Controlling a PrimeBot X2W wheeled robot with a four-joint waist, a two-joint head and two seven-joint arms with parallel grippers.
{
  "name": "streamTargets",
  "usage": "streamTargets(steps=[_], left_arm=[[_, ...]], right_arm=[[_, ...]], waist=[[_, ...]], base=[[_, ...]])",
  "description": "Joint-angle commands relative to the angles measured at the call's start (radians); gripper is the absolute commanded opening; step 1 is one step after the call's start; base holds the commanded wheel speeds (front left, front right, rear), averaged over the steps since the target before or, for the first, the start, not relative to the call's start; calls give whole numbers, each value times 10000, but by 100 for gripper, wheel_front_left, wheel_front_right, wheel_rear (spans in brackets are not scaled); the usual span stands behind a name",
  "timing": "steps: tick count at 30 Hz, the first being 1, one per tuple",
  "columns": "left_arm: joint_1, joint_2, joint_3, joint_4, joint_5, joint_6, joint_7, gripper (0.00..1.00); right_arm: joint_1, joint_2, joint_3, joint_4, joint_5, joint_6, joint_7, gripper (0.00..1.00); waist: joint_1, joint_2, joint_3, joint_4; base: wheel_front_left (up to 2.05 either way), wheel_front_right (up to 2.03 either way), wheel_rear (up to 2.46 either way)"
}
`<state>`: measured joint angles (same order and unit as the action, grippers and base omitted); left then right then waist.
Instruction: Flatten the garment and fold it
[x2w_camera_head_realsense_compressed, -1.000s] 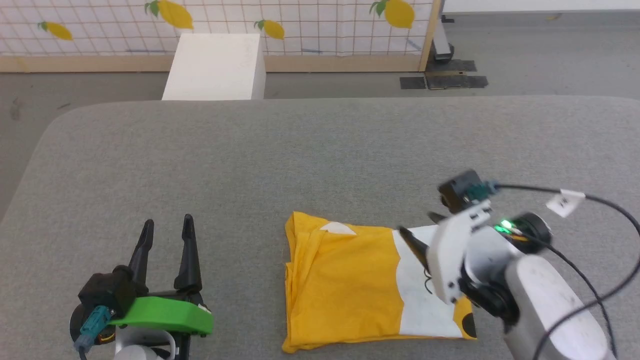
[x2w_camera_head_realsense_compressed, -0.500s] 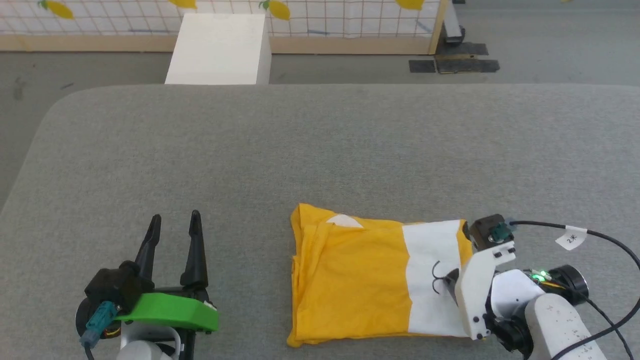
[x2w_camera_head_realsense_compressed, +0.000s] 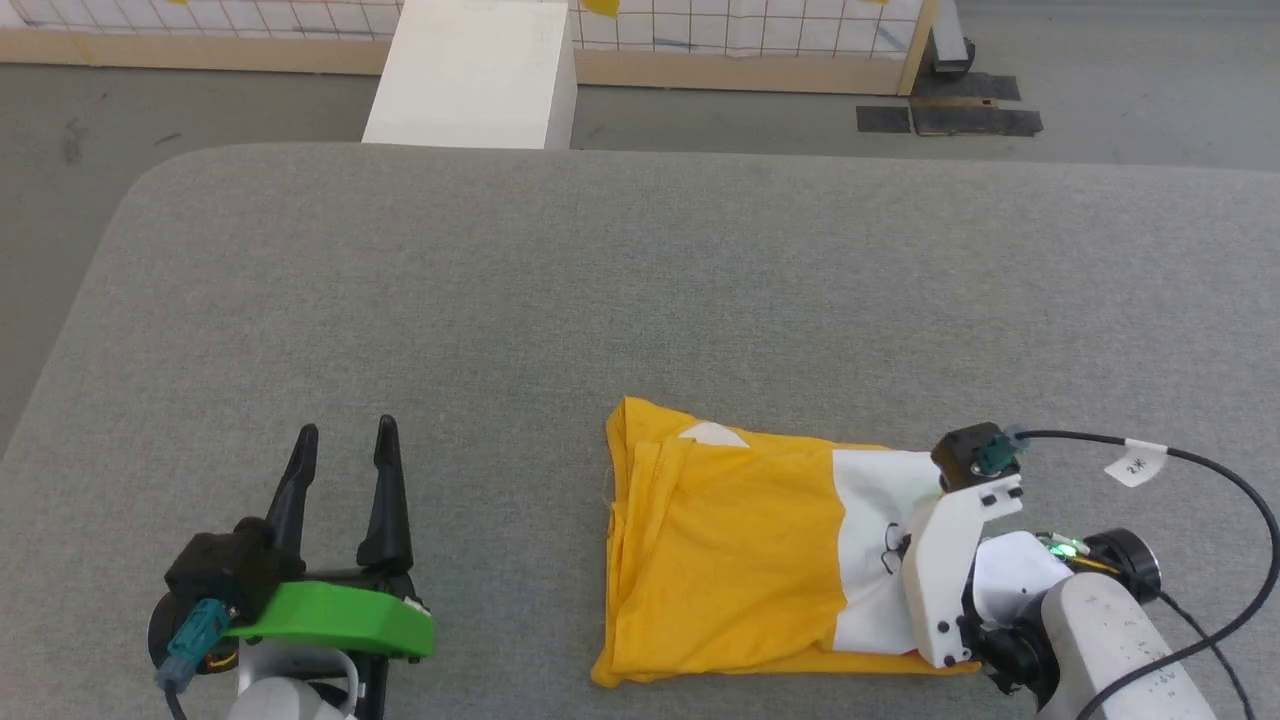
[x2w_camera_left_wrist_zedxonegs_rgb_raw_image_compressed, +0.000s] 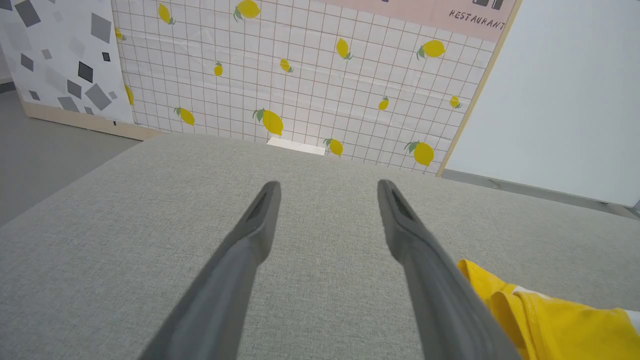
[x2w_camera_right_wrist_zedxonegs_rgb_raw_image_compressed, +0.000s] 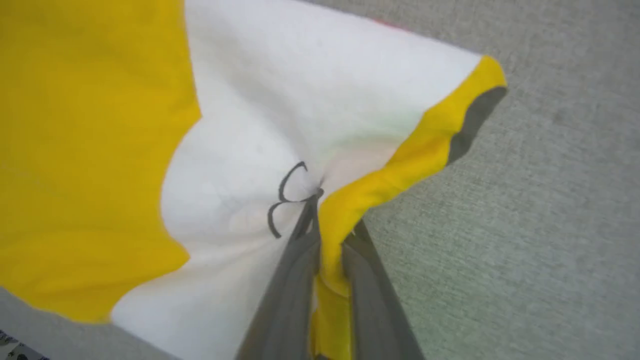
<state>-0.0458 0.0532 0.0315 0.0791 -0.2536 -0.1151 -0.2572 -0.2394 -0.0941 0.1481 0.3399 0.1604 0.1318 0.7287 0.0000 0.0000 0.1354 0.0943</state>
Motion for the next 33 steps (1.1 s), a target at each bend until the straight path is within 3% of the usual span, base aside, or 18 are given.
streamTargets(steps=[1, 6, 11, 15, 19, 22, 33], left_arm=[[-119, -23, 46, -7, 12, -51, -45, 100], [-18, -25, 142, -180, -15, -15, -45, 100], [116, -27, 210, -352, -44, 33, -45, 100], [-13, -27, 265, -474, -57, 85, -45, 100], [-454, 17, 144, -634, 89, 68, -45, 100], [-816, 156, 11, -729, 240, 48, -45, 100], [-1381, 667, 173, -1396, 380, 234, 285, 100]], right_arm=[[62, -114, 353, 190, 128, -11, -13, 0], [-580, -1252, 1996, -565, 706, -11, -31, 0], [-1496, -2962, 3355, -1112, 1285, -11, 480, 0], [-2290, -3684, 3611, -1003, 1692, -11, 484, 0], [-3053, -3966, 3115, -370, 1958, -11, 171, 0], [-3588, -4236, 2598, 222, 1875, -11, -107, 0], [-4959, -5406, -674, 2526, 661, -11, -1001, 0]], waist=[[0, 0, -88, -109], [0, 0, -117, -748], [0, 0, 250, -2219], [0, 0, 754, -3466], [0, 0, 1462, -4238], [0, 0, 2000, -4446], [0, 0, 3793, -3739]], base=[[0, 0, 0], [0, 0, 0], [0, 0, 0], [0, 0, 0], [0, 0, 0], [0, 0, 0], [0, 0, 0]])
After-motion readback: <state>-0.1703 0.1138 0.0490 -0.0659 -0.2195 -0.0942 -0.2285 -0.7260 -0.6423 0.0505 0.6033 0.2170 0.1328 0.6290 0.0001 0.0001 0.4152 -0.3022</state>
